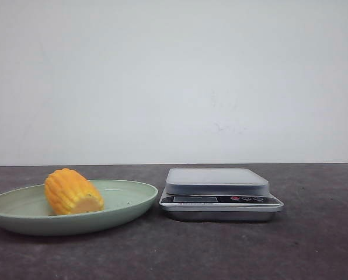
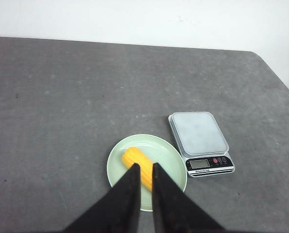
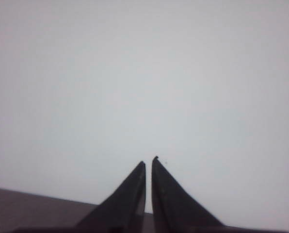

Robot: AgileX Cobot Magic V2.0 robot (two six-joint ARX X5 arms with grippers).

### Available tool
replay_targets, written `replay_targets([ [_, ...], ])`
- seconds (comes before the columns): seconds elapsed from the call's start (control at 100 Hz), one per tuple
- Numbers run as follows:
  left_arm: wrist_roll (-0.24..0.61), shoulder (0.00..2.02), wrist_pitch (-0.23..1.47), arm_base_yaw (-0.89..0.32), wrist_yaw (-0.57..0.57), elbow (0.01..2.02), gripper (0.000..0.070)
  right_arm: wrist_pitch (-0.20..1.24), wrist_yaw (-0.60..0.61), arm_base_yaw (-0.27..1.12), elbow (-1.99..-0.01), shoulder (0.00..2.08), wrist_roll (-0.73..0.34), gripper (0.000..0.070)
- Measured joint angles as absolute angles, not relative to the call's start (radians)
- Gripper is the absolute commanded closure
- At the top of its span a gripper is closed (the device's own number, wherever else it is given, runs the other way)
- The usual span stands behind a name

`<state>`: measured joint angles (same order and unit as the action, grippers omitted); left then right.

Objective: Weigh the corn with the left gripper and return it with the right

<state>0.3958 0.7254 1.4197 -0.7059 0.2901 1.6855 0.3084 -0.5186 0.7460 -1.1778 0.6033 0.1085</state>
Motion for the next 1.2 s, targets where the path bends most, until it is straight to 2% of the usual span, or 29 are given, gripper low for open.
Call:
replay_targets([
  [0.16,0.396,0.725,1.420,-0.706,0.290,1.686,0.0700,0.492,-0.444,0.537,-1.166,0.523,0.135,0.0687],
  [0.26,0.396,0.725,1.420,-0.706,0.290,1.686,0.0700,0.582,-0.418,0.377,-1.073,0.469,0.143,0.0687],
  [0.33,0.396,0.725,1.420,-0.706,0.290,1.686,0.0700,0.543,-0.419,0.282,-0.950,0.435,0.139,0.0687],
  [0.4,0.396,0.725,1.420,-0.706,0.290,1.686,0.0700,0.443,-0.409,0.220,-0.804,0.378,0.118,0.0687],
  [0.49,0.396,0.725,1.420,-0.706,0.290,1.686,0.0700,0.291,-0.317,0.163,-0.608,0.278,0.080,0.0687],
  [0.69,0.396,0.725,1.420,-0.706,0.290,1.686,0.0700,0.060,-0.081,0.098,-0.230,0.125,0.017,0.0687],
  [0.82,0.396,0.725,1.420,-0.706,0.290,1.686,0.0700,-0.002,0.041,0.098,-0.021,0.085,0.005,0.0687],
  [0.87,0.396,0.725,1.420,-0.707,0.290,1.685,0.0700,0.064,0.081,0.097,-0.014,0.067,0.000,0.0687],
  [0.96,0.396,0.725,1.420,-0.707,0.290,1.685,0.0700,0.094,0.082,0.091,-0.014,0.025,-0.002,0.0687],
  [1.09,0.396,0.725,1.420,-0.707,0.290,1.685,0.0700,0.169,-0.002,0.069,-0.014,0.002,-0.005,0.0687],
  [1.2,0.396,0.725,1.420,-0.707,0.290,1.685,0.0700,0.172,-0.013,0.068,-0.015,0.003,-0.003,0.0687],
])
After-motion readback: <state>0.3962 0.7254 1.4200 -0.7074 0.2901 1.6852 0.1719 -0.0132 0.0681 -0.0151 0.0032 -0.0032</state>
